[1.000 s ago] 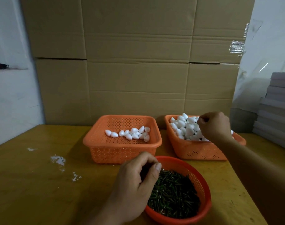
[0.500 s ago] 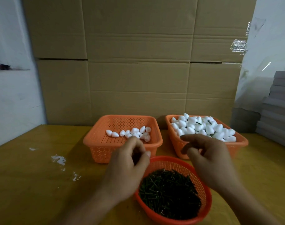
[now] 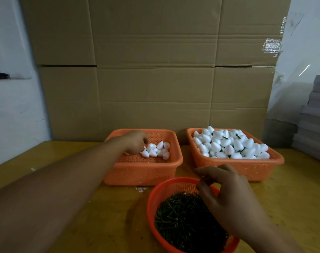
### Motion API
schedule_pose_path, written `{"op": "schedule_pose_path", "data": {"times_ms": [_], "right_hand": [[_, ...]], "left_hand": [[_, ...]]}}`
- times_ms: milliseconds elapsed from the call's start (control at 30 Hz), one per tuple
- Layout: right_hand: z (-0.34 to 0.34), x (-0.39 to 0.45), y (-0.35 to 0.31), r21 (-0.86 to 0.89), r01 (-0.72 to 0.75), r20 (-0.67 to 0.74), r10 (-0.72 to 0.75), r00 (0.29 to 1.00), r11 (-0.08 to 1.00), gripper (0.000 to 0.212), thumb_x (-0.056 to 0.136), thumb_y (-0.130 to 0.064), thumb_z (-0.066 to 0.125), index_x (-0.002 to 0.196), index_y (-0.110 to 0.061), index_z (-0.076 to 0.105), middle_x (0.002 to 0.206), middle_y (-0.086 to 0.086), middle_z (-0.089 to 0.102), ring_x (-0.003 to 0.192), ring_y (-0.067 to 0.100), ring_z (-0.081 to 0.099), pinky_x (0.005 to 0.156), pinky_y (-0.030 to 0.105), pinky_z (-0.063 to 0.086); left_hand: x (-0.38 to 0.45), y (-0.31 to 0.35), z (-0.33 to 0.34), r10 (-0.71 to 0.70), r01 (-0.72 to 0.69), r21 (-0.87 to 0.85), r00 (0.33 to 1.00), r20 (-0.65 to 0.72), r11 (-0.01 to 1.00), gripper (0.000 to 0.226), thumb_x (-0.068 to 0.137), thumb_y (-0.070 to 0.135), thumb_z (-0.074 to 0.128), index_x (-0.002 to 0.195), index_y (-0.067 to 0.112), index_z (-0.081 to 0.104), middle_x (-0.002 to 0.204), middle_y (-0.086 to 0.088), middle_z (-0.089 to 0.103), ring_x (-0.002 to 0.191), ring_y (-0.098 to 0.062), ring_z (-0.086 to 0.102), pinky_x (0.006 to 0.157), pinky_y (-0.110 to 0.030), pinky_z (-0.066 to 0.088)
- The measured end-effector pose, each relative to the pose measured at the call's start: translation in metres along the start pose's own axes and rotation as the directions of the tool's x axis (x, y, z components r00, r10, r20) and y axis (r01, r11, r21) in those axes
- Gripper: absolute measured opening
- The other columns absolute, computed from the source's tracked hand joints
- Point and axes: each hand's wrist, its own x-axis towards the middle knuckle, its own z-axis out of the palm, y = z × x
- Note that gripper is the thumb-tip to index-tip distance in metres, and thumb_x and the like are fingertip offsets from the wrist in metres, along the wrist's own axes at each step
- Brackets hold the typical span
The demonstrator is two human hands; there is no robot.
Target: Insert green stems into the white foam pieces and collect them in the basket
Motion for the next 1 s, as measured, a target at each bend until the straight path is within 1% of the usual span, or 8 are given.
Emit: {"op": "schedule_pose_path", "data": {"times_ms": [133, 233, 400, 600, 733, 867, 933, 1000], "right_hand": [[-0.001, 0.001, 0.001, 0.011, 0.012, 0.014, -0.012, 1.0, 1.0, 0.032, 0.082, -0.021, 0.076, 0.111, -0.033, 0.074, 0.079, -0.034, 0.053, 0.09, 0.001, 0.059, 0.084, 0.032, 0.05], [-0.002, 0.001, -0.001, 0.014, 0.016, 0.031, -0.017, 0.999, 1.0, 0.032, 0.083, -0.025, 0.075, 0.113, -0.035, 0.073, 0.081, -0.033, 0.054, 0.091, 0.001, 0.059, 0.085, 0.036, 0.052], [-0.001, 0.0, -0.003, 0.015, 0.031, 0.018, -0.031, 0.999, 0.999, 0.033, 0.081, -0.025, 0.076, 0.112, -0.035, 0.073, 0.082, -0.032, 0.055, 0.091, 0.001, 0.059, 0.084, 0.039, 0.051], [0.0, 0.0, -0.002, 0.007, 0.033, 0.014, -0.033, 0.999, 0.999, 0.033, 0.08, -0.025, 0.076, 0.111, -0.036, 0.074, 0.082, -0.032, 0.056, 0.089, 0.001, 0.06, 0.083, 0.039, 0.052], [0.001, 0.001, -0.002, 0.006, 0.034, 0.021, -0.034, 0.999, 0.999, 0.032, 0.081, -0.025, 0.077, 0.111, -0.036, 0.074, 0.082, -0.031, 0.055, 0.088, 0.001, 0.06, 0.083, 0.039, 0.051], [0.002, 0.0, -0.001, 0.001, 0.044, 0.018, -0.044, 0.999, 0.999, 0.032, 0.081, -0.025, 0.078, 0.11, -0.036, 0.074, 0.081, -0.031, 0.055, 0.088, 0.001, 0.059, 0.082, 0.039, 0.05], [0.002, 0.0, -0.001, -0.003, 0.044, 0.034, -0.044, 0.998, 0.999, 0.032, 0.081, -0.026, 0.077, 0.111, -0.037, 0.073, 0.081, -0.032, 0.054, 0.089, 0.001, 0.058, 0.083, 0.038, 0.05], [0.002, 0.0, -0.001, -0.005, 0.052, 0.038, -0.052, 0.998, 0.999, 0.032, 0.082, -0.026, 0.076, 0.112, -0.036, 0.073, 0.079, -0.035, 0.052, 0.089, 0.001, 0.058, 0.083, 0.038, 0.05]], "left_hand": [[0.015, 0.005, 0.009, -0.016, 0.002, 0.101, 0.99, 0.142, 0.995, 0.044, 0.092, 0.03, 0.068, 0.135, 0.026, 0.058, 0.135, 0.002, 0.059, 0.114, -0.02, 0.058, 0.099, -0.04, 0.048], [0.022, 0.012, 0.017, -0.044, 0.01, 0.165, 0.978, 0.204, 0.986, 0.041, 0.096, 0.029, 0.062, 0.136, 0.027, 0.056, 0.134, -0.001, 0.06, 0.115, -0.023, 0.058, 0.102, -0.044, 0.047], [0.026, 0.017, 0.024, -0.087, 0.052, 0.161, 0.972, 0.217, 0.986, 0.025, 0.096, 0.024, 0.058, 0.119, 0.025, 0.065, 0.118, 0.0, 0.066, 0.106, -0.021, 0.062, 0.097, -0.041, 0.05], [0.024, 0.016, 0.023, -0.066, 0.027, 0.183, 0.976, 0.209, 0.983, 0.032, 0.088, 0.012, 0.067, 0.119, 0.021, 0.065, 0.117, -0.001, 0.065, 0.1, -0.02, 0.06, 0.082, -0.033, 0.048], [0.027, 0.016, 0.024, -0.063, 0.02, 0.206, 0.977, 0.205, 0.978, 0.033, 0.085, 0.011, 0.073, 0.116, 0.017, 0.064, 0.118, -0.005, 0.064, 0.104, -0.024, 0.061, 0.091, -0.04, 0.052], [0.03, 0.017, 0.028, -0.038, -0.004, 0.219, 0.982, 0.186, 0.976, 0.016, 0.084, 0.017, 0.072, 0.096, 0.021, 0.062, 0.104, -0.001, 0.066, 0.096, -0.022, 0.063, 0.085, -0.038, 0.054], [0.03, 0.016, 0.03, -0.038, 0.006, 0.18, 0.983, 0.177, 0.984, 0.016, 0.083, 0.013, 0.07, 0.085, 0.024, 0.058, 0.094, 0.001, 0.065, 0.089, -0.02, 0.064, 0.079, -0.037, 0.054], [0.029, 0.016, 0.031, -0.044, 0.032, 0.07, 0.982, 0.186, 0.997, 0.02, 0.082, 0.006, 0.061, 0.084, 0.025, 0.06, 0.091, 0.0, 0.067, 0.082, -0.018, 0.064, 0.07, -0.034, 0.052]]}}
